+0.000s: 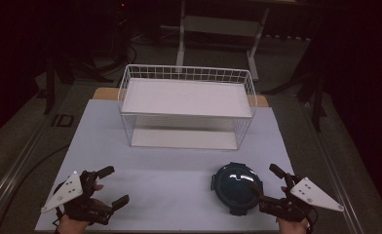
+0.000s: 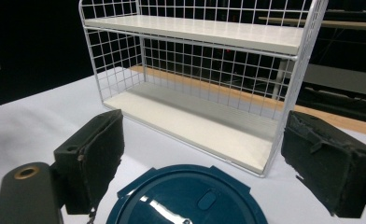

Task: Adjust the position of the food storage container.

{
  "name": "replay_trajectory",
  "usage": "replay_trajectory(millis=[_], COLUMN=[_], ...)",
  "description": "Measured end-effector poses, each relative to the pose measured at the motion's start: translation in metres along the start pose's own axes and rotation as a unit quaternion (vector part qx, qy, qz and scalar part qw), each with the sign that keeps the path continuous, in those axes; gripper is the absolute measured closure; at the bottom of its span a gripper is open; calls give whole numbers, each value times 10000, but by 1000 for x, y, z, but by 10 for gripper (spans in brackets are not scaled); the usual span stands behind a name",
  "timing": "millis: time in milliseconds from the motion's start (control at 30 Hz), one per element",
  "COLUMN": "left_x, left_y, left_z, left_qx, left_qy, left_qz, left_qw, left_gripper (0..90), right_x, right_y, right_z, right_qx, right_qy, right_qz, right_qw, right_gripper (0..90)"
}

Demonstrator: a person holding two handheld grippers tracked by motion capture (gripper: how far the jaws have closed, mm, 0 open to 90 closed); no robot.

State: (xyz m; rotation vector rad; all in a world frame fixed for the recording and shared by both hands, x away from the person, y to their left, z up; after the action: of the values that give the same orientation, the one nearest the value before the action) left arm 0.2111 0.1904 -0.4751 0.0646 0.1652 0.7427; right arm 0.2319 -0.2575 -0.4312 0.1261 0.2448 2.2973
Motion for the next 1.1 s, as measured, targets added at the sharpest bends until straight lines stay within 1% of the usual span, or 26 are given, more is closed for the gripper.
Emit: replay_trajectory(millis=[200,233,333,367,400,433,500,533,567,600,633,667,700,733,833,900,967,1000,1033,1067,1100], left_x=[0,0,0,0,0,0,0,0,0,0,0,0,0,0,-1,-1,-1,-1,-1,-1,-1], left_y=[0,0,0,0,0,0,-1,-1,-1,-1,-1,-1,-1,-1,-1,-1,-1,-1,-1,-1,-2], left_z=[0,0,0,0,0,0,0,0,0,0,0,0,0,0,0,0,-1,-1,-1,-1,-1], left_qx=[-9,-4,1,1,0,0,0,2,2,7,7,8,8,10,14,19,33,36,36,38,43], left_qy=[18,13,8,8,15,15,16,17,21,24,24,35,35,42,41,38,20,2,2,1,1], left_qz=[0,2,-6,-6,-7,-7,-10,-12,-18,-22,-22,-29,-29,-39,-45,-50,-51,-56,-56,-58,-64], left_qw=[10000,10000,10000,10000,10000,10000,10000,10000,10000,10000,10000,10000,10000,10000,10000,10000,10000,10000,10000,10000,10000], left_gripper=[0,0,0,0,0,0,0,0,0,0,0,0,0,0,0,0,0,0,0,0,0], right_x=[-8,-13,-22,-22,-28,-28,-33,-38,-38,-42,-42,-47,-47,-51,-53,-56,-58,-61,-62,-63,-64], right_y=[-3,-4,-5,-5,-5,-5,-4,-5,-5,-4,-4,-5,-5,-7,-7,-7,-7,-5,-4,-2,-1], right_z=[6,7,7,7,6,6,5,2,2,-1,-1,-5,-5,-11,-16,-26,-29,-38,-42,-46,-50], right_qx=[90,130,233,233,264,264,289,361,361,414,414,510,510,713,781,967,991,1140,1222,1284,1322], right_qy=[0,-67,-120,-120,-165,-165,-186,-259,-259,-352,-352,-437,-437,-414,-460,-472,-490,-492,-494,-474,-479], right_qz=[123,208,188,188,190,190,147,148,148,160,160,156,156,-60,-6,-45,-44,-19,-31,-87,-95], right_qw=[9999,9997,9995,9995,9993,9993,9993,9989,9989,9984,9984,9976,9976,9966,9959,9942,9939,9923,9913,9906,9900], right_gripper=[127,127,128,128,129,129,129,128,128,126,126,123,123,127,131,164,176,248,263,316,366])
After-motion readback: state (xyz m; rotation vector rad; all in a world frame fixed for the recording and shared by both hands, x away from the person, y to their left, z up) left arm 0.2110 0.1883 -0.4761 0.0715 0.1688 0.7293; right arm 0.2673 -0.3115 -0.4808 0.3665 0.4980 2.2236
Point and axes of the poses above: each handheld gripper's, and its own axes: y roughly backward along the jaws, z roughly out of its top, x roughly to its left, the point moved 5 cm from there along -y, roughly forward along the jaws, and after that the axes turned 5 degrees about z, right-handed, at the moved point
